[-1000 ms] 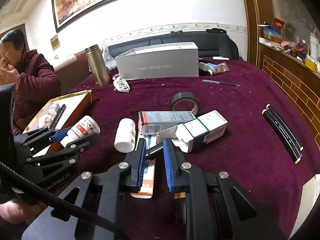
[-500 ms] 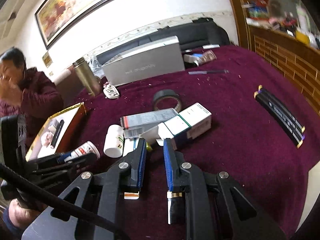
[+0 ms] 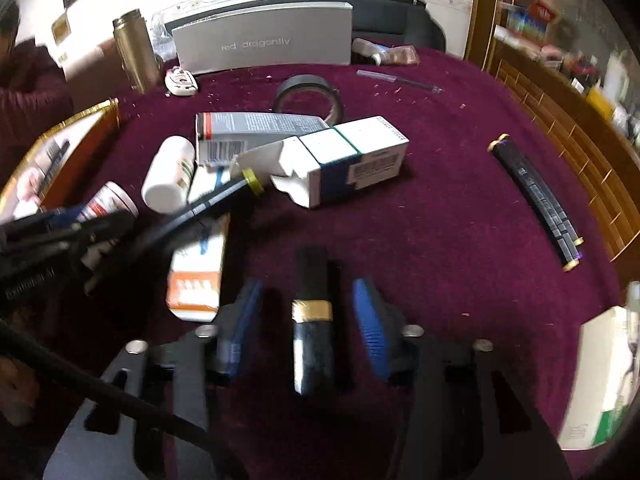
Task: Organize objects
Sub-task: 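Carry the pill bottle with the left gripper while the right carries the lipstick over the tray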
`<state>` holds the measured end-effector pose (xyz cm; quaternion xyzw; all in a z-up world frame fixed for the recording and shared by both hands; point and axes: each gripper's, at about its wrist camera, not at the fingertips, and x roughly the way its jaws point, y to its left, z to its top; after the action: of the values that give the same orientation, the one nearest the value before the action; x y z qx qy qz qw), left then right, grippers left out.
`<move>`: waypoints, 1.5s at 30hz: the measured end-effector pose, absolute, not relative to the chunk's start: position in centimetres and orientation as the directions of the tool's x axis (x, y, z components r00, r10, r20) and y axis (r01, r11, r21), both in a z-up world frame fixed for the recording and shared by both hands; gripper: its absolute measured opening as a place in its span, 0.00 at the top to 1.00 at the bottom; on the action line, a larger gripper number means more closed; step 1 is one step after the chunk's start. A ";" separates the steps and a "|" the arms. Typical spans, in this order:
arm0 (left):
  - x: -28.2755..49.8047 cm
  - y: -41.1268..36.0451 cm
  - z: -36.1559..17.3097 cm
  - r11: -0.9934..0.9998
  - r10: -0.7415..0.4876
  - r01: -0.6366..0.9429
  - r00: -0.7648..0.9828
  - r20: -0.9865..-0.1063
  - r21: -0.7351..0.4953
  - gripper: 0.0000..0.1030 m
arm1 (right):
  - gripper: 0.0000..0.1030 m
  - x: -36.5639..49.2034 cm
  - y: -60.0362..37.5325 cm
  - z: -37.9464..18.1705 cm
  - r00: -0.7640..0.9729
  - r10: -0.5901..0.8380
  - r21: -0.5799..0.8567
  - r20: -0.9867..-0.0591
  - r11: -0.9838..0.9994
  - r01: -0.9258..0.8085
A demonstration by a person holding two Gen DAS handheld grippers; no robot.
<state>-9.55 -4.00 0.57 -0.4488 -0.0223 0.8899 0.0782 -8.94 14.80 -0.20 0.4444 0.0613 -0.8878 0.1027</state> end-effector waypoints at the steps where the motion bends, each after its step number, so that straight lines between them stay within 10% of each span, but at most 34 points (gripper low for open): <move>1: -9.6 -4.0 0.5 -0.987 0.160 -0.120 -0.583 -0.797 -0.110 0.71 | 0.81 -8.9 14.9 -0.2 -0.585 -0.126 -0.022 -0.801 -0.971 0.239; 45: -0.5 -10.3 7.7 -0.974 0.192 -0.071 -0.767 -0.612 -0.217 0.71 | 0.85 -1.8 8.6 5.9 -0.635 -0.376 0.138 -0.675 -0.910 0.392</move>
<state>-0.48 -10.31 7.71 -0.3339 -0.0907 0.9356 0.0705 -1.84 8.62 5.89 0.3706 0.0108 -0.9041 0.2124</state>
